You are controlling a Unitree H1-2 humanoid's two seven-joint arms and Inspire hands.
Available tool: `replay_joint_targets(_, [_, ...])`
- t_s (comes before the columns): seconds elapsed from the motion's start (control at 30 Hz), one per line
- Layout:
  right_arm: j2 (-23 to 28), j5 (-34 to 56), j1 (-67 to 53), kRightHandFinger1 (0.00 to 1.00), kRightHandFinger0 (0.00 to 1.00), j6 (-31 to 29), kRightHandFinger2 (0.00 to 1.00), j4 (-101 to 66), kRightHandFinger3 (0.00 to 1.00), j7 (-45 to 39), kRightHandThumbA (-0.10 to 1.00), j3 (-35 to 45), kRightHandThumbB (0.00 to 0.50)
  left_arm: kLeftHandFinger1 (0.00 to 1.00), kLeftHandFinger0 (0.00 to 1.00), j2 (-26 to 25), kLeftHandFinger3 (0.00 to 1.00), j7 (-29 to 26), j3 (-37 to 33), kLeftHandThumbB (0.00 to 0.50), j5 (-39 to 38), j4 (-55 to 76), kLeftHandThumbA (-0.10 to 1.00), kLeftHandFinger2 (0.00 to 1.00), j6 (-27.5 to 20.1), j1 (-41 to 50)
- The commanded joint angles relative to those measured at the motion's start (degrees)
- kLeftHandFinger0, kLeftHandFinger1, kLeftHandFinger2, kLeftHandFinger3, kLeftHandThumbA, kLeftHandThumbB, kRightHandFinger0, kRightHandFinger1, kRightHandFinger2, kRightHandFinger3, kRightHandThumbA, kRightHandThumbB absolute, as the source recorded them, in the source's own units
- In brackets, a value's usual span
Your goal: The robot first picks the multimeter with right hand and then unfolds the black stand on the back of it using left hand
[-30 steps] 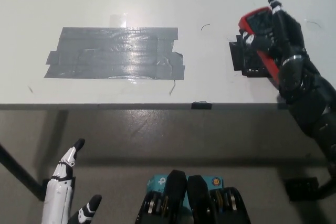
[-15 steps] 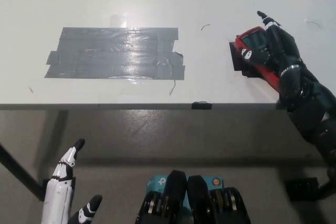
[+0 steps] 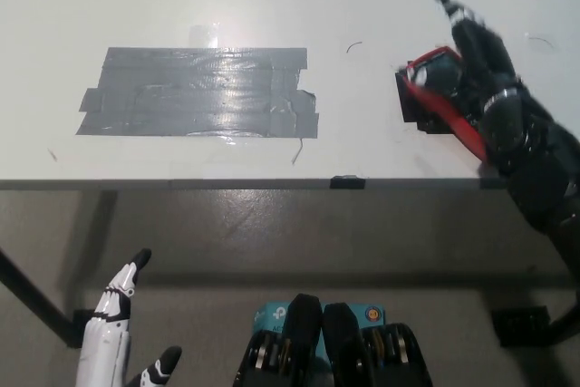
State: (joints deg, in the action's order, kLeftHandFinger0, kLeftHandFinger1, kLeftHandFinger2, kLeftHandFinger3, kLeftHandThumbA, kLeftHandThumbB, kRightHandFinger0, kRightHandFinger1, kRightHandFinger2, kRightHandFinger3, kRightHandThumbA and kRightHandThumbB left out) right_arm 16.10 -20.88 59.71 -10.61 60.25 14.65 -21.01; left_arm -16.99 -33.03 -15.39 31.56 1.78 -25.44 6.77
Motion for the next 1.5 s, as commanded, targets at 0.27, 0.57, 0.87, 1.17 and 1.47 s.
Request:
replay_joint_targets(0.27, [4.5,1.2,-4.9,1.00,1.00,3.4,1.00,-36.3,1.00,-3.5,0.94,9.7,0.401,1.00,1.00,1.3,1.00,2.6,-0.4,0.124,0.9,1.4,1.00,1.00,-1.5,-0.6])
replay_joint_targets(0.57, [2.8,5.0,-11.1,1.00,1.00,6.6,1.00,-58.2,1.00,-6.8,0.89,13.7,0.388,1.00,1.00,2.4,1.00,7.3,1.0,0.178,-2.6,0.8,1.00,1.00,-0.3,-2.4])
replay_joint_targets(0.87, [3.4,7.1,-24.1,1.00,1.00,11.3,1.00,-83.4,1.00,-9.0,0.94,16.1,0.365,1.00,1.00,3.0,1.00,13.0,0.9,0.173,-5.9,1.3,1.00,1.00,3.6,-6.9])
replay_joint_targets(1.17, [-2.6,4.4,-41.4,1.00,1.00,10.3,1.00,-94.6,1.00,-8.0,0.85,12.4,0.316,1.00,1.00,2.8,1.00,16.4,1.2,0.158,-6.9,2.5,1.00,1.00,6.3,-9.0])
replay_joint_targets(1.47, [-5.7,2.9,-50.5,1.00,1.00,6.1,1.00,-81.7,1.00,-8.9,0.77,11.7,0.289,1.00,1.00,3.4,1.00,19.2,2.0,0.153,-6.7,2.0,1.00,1.00,7.0,-9.3])
